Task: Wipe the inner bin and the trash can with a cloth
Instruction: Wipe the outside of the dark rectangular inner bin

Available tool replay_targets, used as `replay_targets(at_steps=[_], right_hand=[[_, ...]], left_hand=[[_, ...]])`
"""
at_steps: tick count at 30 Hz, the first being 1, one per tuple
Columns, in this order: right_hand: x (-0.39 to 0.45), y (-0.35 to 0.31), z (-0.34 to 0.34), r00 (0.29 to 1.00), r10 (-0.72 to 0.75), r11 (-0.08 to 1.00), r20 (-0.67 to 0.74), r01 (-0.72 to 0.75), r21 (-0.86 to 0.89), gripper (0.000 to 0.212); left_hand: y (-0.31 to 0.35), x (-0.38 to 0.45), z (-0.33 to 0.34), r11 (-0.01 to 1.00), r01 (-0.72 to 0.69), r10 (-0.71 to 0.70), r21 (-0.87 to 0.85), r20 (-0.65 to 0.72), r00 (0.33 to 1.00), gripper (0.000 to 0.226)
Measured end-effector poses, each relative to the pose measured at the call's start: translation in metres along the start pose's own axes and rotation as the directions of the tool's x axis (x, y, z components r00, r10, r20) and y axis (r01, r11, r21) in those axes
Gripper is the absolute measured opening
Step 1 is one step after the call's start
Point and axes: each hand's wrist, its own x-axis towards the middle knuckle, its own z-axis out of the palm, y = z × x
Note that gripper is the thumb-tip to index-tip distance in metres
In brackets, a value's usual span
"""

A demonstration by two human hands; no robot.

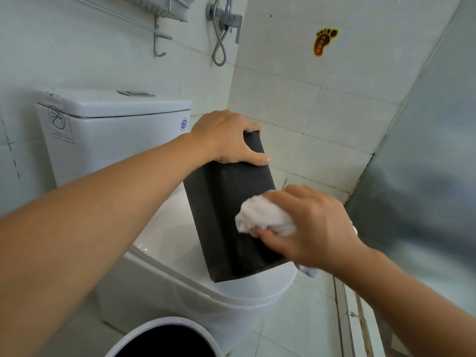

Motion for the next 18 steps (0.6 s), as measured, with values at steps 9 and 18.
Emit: replay_targets(at_steps=[9,18], right_hand=[[-0.01,-0.006,-0.002,0.994,-0.1,0.995,0.043,0.099,0.03,0.05],[-0.007,-0.004,0.001,0.997,0.074,0.995,0.013,-0.075,0.069,0.049]], left_hand=[[-0.01,-0.001,0.003,1.0,0.027,-0.027,0.009,-0.026,0.999,0.074],[-0.009,0.0,0.005,0.995,0.075,-0.072,0.065,-0.054,0.996,0.075]])
